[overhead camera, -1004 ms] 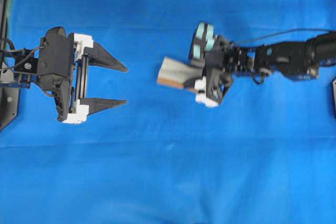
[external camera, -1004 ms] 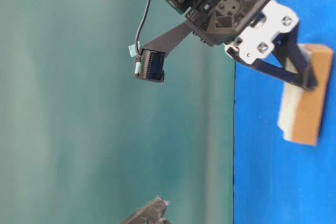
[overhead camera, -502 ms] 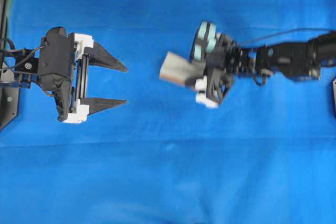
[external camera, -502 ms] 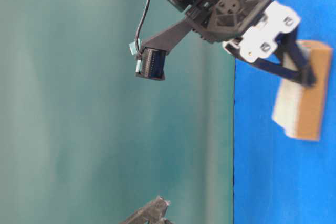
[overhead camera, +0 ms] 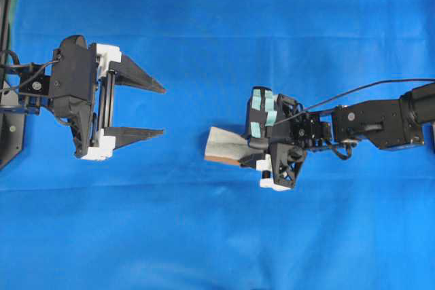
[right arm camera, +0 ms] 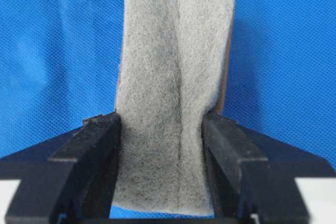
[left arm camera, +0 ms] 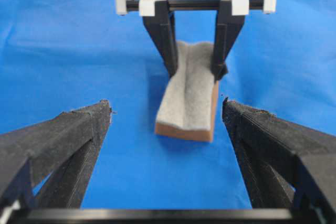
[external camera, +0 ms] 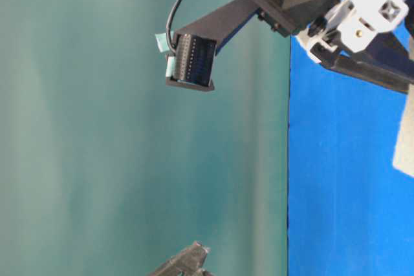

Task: Hand over the sponge with the left arm and wipe it with the right arm.
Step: 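Rub the sponge back and forth on the table with the right gripper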

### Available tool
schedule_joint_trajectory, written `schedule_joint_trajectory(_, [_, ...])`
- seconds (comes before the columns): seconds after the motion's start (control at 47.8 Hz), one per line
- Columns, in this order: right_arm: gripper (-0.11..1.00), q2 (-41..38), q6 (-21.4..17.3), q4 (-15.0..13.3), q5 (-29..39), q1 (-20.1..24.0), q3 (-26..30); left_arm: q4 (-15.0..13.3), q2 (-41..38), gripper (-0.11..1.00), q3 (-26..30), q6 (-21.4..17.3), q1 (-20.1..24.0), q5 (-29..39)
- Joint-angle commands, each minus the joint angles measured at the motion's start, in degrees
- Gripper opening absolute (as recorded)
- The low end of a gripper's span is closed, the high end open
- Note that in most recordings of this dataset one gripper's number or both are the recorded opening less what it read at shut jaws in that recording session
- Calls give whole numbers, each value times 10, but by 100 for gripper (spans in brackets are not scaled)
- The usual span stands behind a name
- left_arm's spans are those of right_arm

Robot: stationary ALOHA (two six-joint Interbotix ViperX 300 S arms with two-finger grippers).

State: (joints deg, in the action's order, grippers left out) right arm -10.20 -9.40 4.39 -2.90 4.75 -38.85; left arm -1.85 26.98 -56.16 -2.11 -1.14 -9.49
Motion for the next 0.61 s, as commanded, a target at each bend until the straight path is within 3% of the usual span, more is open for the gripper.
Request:
schedule_joint_trajectory(0.0, [53, 10, 2, -1, -1, -14, 8, 0, 3, 92, 11, 0, -2, -5])
schedule_joint_trajectory(0.272, [49, 19, 11, -17, 0, -95, -4, -1, 2, 92, 11, 1, -7, -5])
schedule_joint_trajectory(0.585, [49, 20, 13, -37, -2, -117, -4, -1, 2, 92, 11, 0, -7, -5])
